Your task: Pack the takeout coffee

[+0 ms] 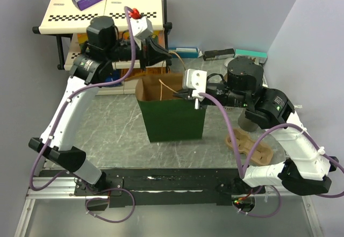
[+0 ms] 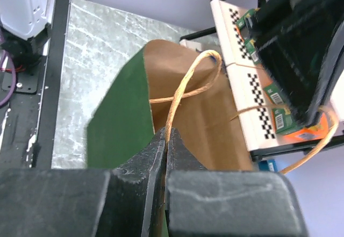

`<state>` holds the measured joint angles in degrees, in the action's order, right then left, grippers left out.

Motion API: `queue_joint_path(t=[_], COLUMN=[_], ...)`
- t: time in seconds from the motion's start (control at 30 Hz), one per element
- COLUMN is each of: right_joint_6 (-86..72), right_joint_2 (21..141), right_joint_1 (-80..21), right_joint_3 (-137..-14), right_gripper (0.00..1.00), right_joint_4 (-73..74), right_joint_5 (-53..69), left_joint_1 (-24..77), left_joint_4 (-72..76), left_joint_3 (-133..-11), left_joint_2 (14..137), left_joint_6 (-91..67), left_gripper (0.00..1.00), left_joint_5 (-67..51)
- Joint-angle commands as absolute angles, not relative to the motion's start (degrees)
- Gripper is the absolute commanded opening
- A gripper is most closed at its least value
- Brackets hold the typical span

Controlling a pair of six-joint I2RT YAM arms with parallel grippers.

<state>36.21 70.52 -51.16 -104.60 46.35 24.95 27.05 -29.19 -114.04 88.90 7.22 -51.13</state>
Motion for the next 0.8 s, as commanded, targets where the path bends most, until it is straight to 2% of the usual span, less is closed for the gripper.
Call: queue_joint_path(t=[0.0, 0.33, 0.77], right_joint_6=[37.7, 39.8, 37.4], right_joint_2=[71.4, 70.5, 68.5], right_joint_1=[-51.9, -52.4, -52.6], right_joint_3=[-107.6, -106.4, -99.2], right_gripper=[0.0, 0.0, 0.0], right_joint_4=[43.3, 40.1, 39.9], right_joint_5=[23.8, 21.8, 22.8], left_joint_1=[27.1, 27.1, 27.1], left_joint_4=[-28.2, -30.3, -31.3], left_joint_3=[-118.5, -120.7, -113.5], left_joint_2=[88.2, 88.0, 85.6], left_joint_6=[6.6, 10.0, 12.0], left_gripper=[0.01, 0.01, 0.01], left_joint_5=[-49.7, -47.2, -46.8])
